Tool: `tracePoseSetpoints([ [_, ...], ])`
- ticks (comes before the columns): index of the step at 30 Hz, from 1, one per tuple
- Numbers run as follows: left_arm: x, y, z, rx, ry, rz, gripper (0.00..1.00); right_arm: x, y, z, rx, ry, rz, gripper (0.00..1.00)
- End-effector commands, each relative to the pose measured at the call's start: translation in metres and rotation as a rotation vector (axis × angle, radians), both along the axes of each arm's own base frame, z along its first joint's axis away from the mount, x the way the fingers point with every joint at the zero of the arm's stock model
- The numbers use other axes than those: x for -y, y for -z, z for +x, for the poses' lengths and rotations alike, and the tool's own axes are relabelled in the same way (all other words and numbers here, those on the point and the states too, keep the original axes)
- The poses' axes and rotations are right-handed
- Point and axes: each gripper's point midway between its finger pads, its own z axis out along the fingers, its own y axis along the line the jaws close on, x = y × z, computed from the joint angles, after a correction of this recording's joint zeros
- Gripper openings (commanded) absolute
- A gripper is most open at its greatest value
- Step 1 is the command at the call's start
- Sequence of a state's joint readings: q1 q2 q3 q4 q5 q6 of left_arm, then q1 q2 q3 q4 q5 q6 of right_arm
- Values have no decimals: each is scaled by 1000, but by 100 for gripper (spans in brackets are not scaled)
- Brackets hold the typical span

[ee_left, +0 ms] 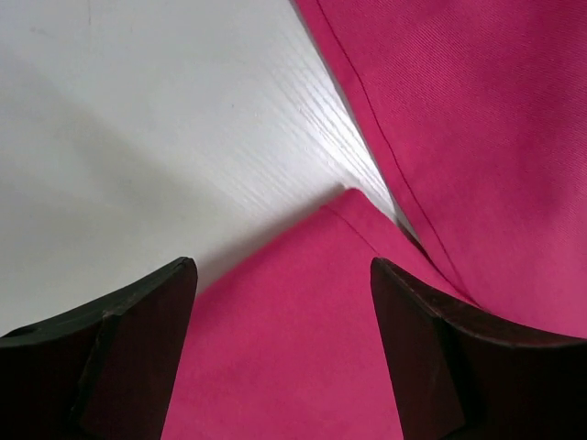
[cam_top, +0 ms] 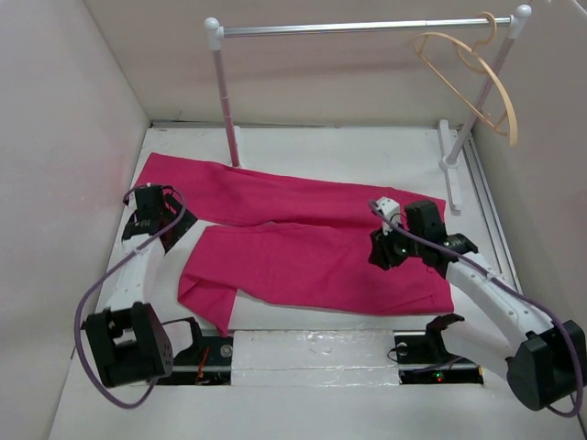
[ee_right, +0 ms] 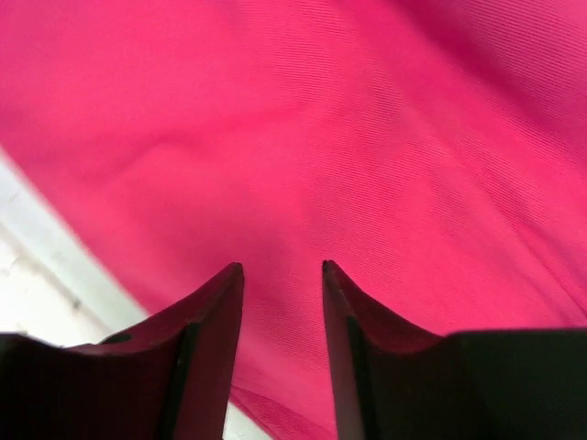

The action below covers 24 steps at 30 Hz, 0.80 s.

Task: Place the trousers on the hanger
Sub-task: Flatten out the trousers at the center of the board.

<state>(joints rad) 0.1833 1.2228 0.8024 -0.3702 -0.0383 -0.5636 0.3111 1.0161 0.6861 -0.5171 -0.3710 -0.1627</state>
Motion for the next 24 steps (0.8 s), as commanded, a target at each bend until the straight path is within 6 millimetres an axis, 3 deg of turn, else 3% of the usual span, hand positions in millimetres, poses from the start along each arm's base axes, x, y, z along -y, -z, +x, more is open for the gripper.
tracePoseSetpoints([
  [1, 19, 8, -37, -63, -18, -74, 73, -30, -6, -20, 1, -146, 28, 46],
  [2, 26, 2, -45, -55, -23, -88, 73, -39, -9, -18, 14, -175, 34, 48],
  [4, 18, -20, -48, -7, -103, -59, 74, -70, -27, -22, 52, -279, 43, 54],
  [5, 18, -23, -51, -8, -123, -62, 74, -82, -22, -24, 29, -319, 25, 55],
  [6, 12, -27, -53, -13, -164, -57, 73, -98, -37, -19, 66, -355, 34, 57],
  [7, 9, -37, -48, 6, -185, -49, 73, -113, -40, -22, 73, -395, 37, 58],
  [8, 5, -45, -44, 32, -193, -36, 72, -141, -46, -35, 98, -487, 56, 58],
  [9, 4, -57, -37, 67, -192, -32, 72, -158, -40, -36, 86, -517, 42, 58],
  [10, 2, -86, -24, 141, -191, -28, 71, -177, -53, -31, 128, -524, 53, 58],
  [11, 2, -124, -10, 234, -176, -24, 69, -204, -42, -39, 120, -583, 52, 59],
  [12, 2, -124, -9, 233, -167, -20, 69, -218, -43, -38, 125, -605, 54, 59],
  [13, 1, -161, 2, 318, -156, -13, 68, -239, -60, -31, 160, -617, 81, 59],
  [15, 0, -197, 10, 394, -132, 4, 67, -274, -62, -31, 183, -658, 99, 59],
  [16, 0, -231, 18, 477, -119, 11, 67, -291, -37, -27, 148, -675, 64, 59],
  [17, 5, -244, 20, 514, -87, 4, 66, -316, -60, -19, 192, -685, 95, 59],
  [18, 7, -257, 22, 551, -73, 0, 65, -335, -60, -23, 199, -715, 95, 59],
  [19, 15, -274, 26, 606, -36, -12, 64, -350, -31, -21, 170, -732, 50, 59],
  [20, 21, -280, 26, 625, -7, -30, 64, -371, -52, -15, 213, -734, 72, 59],
  [21, 31, -286, 28, 643, 34, -71, 64, -392, -43, -13, 212, -747, 54, 60],
  [22, 31, -287, 28, 651, 35, -70, 64, -393, -43, -14, 212, -750, 55, 60],
  [23, 34, -288, 28, 657, 51, -77, 64, -400, -14, -18, 159, -768, 10, 60],
  [24, 34, -288, 29, 663, 53, -77, 64, -414, -29, -11, 187, -765, 40, 60],
])
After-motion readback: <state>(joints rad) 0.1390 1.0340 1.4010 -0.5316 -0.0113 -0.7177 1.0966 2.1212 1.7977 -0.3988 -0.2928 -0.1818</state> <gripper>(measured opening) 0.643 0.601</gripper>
